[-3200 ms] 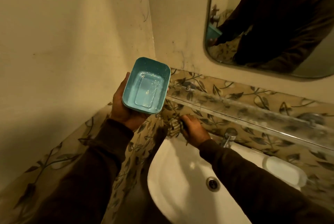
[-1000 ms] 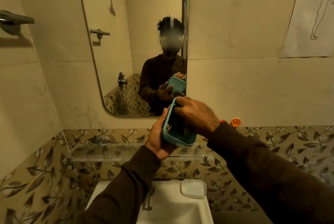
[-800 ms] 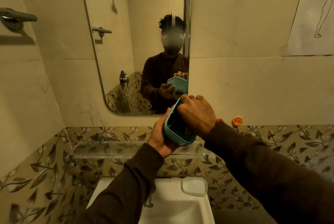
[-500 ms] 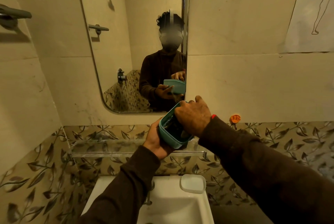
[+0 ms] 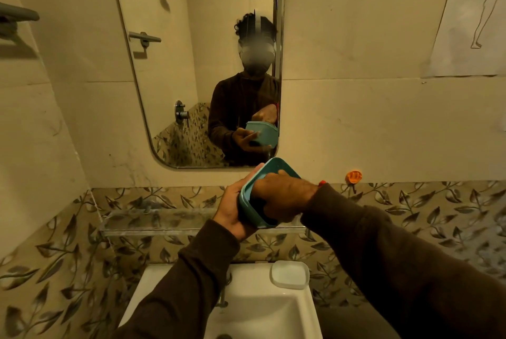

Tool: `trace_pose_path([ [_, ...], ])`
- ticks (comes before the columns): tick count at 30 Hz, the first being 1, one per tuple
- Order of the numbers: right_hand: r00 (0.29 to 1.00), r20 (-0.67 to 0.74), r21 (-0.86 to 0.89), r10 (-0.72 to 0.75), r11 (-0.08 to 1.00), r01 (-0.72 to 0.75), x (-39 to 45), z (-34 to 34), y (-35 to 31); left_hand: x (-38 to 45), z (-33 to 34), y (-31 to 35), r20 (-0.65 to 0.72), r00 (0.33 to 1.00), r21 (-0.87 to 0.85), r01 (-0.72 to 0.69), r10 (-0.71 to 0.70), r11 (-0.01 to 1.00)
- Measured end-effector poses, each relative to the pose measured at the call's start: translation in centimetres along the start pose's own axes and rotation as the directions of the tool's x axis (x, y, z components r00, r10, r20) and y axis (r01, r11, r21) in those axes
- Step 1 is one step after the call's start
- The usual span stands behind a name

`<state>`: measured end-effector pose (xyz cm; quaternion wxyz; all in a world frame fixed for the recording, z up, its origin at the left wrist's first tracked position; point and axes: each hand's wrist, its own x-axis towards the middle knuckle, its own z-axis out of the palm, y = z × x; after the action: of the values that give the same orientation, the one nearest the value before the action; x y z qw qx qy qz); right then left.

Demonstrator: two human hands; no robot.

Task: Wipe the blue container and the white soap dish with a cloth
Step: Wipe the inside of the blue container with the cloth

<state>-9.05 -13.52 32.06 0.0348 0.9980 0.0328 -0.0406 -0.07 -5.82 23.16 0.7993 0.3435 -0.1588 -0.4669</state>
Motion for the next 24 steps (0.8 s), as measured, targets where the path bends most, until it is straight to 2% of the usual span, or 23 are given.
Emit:
trace_pose_path([
  [2, 0.999, 0.006, 0.256, 0.045, 0.966, -0.045, -0.1, 0.2, 0.8, -0.2, -0.5, 0.0, -0.005, 1.000, -0.013, 0.009, -0.009, 1.000],
  [3, 0.996, -0.010, 0.400, 0.086, 0.914, -0.075, 0.0, 0.4, 1.0, -0.3, -0.7, 0.1, -0.012, 1.000, -0.016, 0.016, -0.016, 1.000],
  [5, 0.978, -0.056, 0.648, 0.200, 0.752, -0.117, 0.4, 0.9, 1.1, -0.5, -0.6, 0.5, -0.011, 1.000, -0.033, 0.021, -0.021, 0.999],
  [7, 0.936, -0.126, 0.777, 0.328, 0.620, -0.113, 0.9, 1.1, 1.2, -0.6, -0.3, 0.8, -0.018, 1.000, -0.060, 0.012, -0.013, 0.998],
  [9, 0.862, -0.218, 0.829, 0.458, 0.553, -0.084, 1.3, 1.1, 2.0, -0.8, -0.2, 0.7, -0.023, 0.999, -0.089, 0.026, -0.028, 0.996],
  [10, 0.811, -0.282, 0.824, 0.513, 0.562, -0.069, 1.3, 0.9, 2.6, -0.9, -0.3, 0.6, -0.019, 0.999, -0.107, 0.036, -0.039, 0.994],
  [12, 0.709, -0.433, 0.771, 0.557, 0.636, -0.028, 1.1, 0.8, 3.6, -1.2, -0.5, 0.5, -0.017, 0.998, -0.160, 0.059, -0.063, 0.985],
  [14, 0.661, -0.521, 0.717, 0.540, 0.697, -0.005, 0.9, 0.8, 3.9, -1.3, -0.7, 0.6, -0.015, 0.997, -0.196, 0.072, -0.077, 0.978],
  [15, 0.681, -0.506, 0.714, 0.529, 0.700, -0.013, 0.9, 0.8, 3.8, -1.3, -0.8, 0.6, -0.019, 0.997, -0.207, 0.072, -0.078, 0.976],
  [16, 0.732, -0.444, 0.735, 0.516, 0.678, -0.032, 1.0, 0.7, 3.5, -1.3, -0.7, 0.5, -0.031, 0.996, -0.213, 0.071, -0.079, 0.974],
  [18, 0.862, -0.240, 0.779, 0.446, 0.618, -0.103, 1.1, 0.6, 2.7, -1.3, -0.6, 0.0, -0.076, 0.994, -0.218, 0.065, -0.084, 0.974],
  [19, 0.907, -0.161, 0.765, 0.389, 0.630, -0.134, 1.2, 0.5, 2.2, -1.3, -0.6, -0.3, -0.110, 0.990, -0.227, 0.056, -0.083, 0.972],
  [21, 0.954, -0.087, 0.690, 0.288, 0.708, -0.151, 1.4, 0.7, 1.5, -1.2, -0.6, -0.9, -0.180, 0.981, -0.245, 0.025, -0.071, 0.969],
  [24, 0.962, -0.117, 0.538, 0.245, 0.830, -0.146, 1.5, 1.1, 1.3, -1.1, -0.6, -1.3, -0.215, 0.975, -0.227, 0.014, -0.064, 0.974],
])
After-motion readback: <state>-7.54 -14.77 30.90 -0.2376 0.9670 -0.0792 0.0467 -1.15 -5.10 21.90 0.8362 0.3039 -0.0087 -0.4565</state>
